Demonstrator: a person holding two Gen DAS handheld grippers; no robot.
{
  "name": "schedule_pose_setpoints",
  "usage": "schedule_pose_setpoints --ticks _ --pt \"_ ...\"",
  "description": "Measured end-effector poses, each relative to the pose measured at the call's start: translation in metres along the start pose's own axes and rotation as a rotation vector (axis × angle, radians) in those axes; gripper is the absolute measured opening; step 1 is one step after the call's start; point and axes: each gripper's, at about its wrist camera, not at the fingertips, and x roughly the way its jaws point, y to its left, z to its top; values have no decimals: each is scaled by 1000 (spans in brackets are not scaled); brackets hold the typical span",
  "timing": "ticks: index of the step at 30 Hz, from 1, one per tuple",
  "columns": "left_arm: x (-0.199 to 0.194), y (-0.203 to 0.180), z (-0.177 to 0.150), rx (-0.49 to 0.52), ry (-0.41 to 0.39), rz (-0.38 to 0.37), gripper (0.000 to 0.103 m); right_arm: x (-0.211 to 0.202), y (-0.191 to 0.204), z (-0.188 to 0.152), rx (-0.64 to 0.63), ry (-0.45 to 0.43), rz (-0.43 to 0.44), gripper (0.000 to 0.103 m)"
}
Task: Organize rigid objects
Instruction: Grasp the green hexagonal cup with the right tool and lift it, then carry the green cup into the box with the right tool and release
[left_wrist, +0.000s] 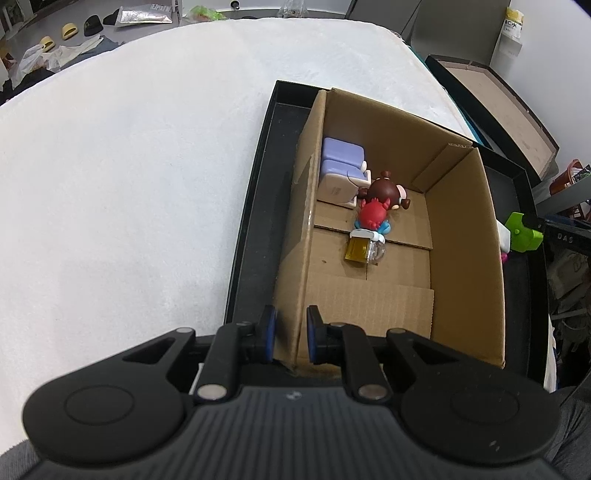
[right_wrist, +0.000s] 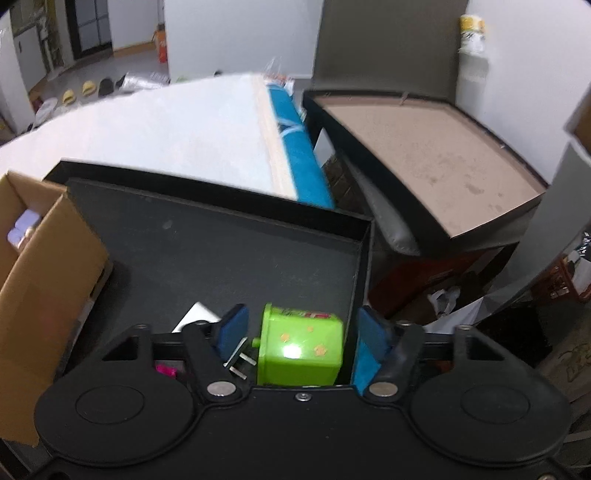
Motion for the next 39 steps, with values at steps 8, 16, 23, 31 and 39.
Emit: schedule_pose_setpoints --ticks 8,16,23,31,39 --pt "0 0 0 -1 -2 -2 15 -5 10 -4 -49 42 1 48" --pt "-2 0 -1 4 -9 -11 15 -29 12 -6 -45 35 13 48" --pt "-6 1 -4 10 -20 -33 14 -51 22 -6 -64 13 4 48" --pt "-9 4 -6 10 -28 -41 12 -73 36 0 -103 -14 -5 48" --pt "-13 7 -8 6 -42 -59 12 -89 59 8 -178 -32 2 48"
